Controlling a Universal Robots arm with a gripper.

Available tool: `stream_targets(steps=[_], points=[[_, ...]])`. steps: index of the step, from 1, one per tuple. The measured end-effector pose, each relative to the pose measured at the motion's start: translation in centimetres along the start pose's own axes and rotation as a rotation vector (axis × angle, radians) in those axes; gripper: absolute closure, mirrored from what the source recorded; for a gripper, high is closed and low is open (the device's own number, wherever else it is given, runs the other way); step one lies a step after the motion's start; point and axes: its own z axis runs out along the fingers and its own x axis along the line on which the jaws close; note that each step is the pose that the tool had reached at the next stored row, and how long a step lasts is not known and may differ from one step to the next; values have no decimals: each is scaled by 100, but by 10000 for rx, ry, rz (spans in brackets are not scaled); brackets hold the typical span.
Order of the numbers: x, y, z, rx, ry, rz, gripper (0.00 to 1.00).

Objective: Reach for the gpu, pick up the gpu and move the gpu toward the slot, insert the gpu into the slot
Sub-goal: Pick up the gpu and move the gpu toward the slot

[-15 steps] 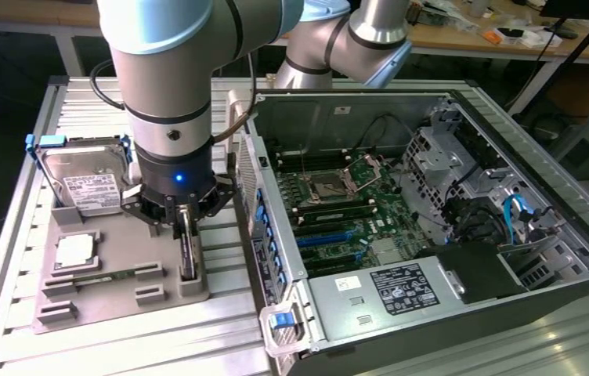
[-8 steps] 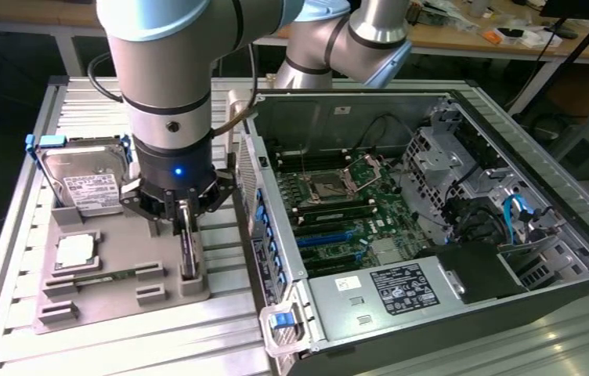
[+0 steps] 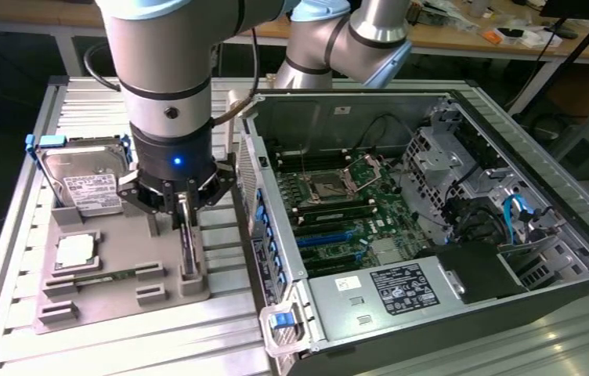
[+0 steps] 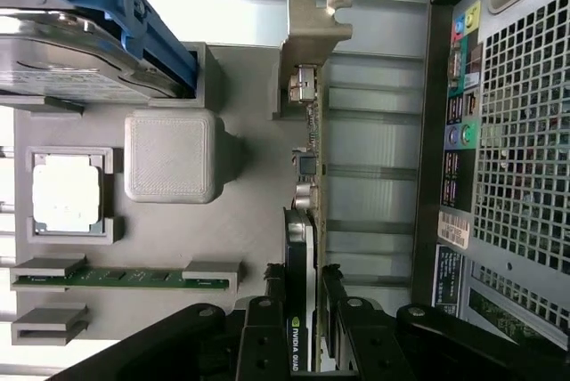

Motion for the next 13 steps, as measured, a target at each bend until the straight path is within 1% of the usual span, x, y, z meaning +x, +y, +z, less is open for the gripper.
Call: stream_targets(steps=[13], points=[[-5,6,-302,0,0,0,73]])
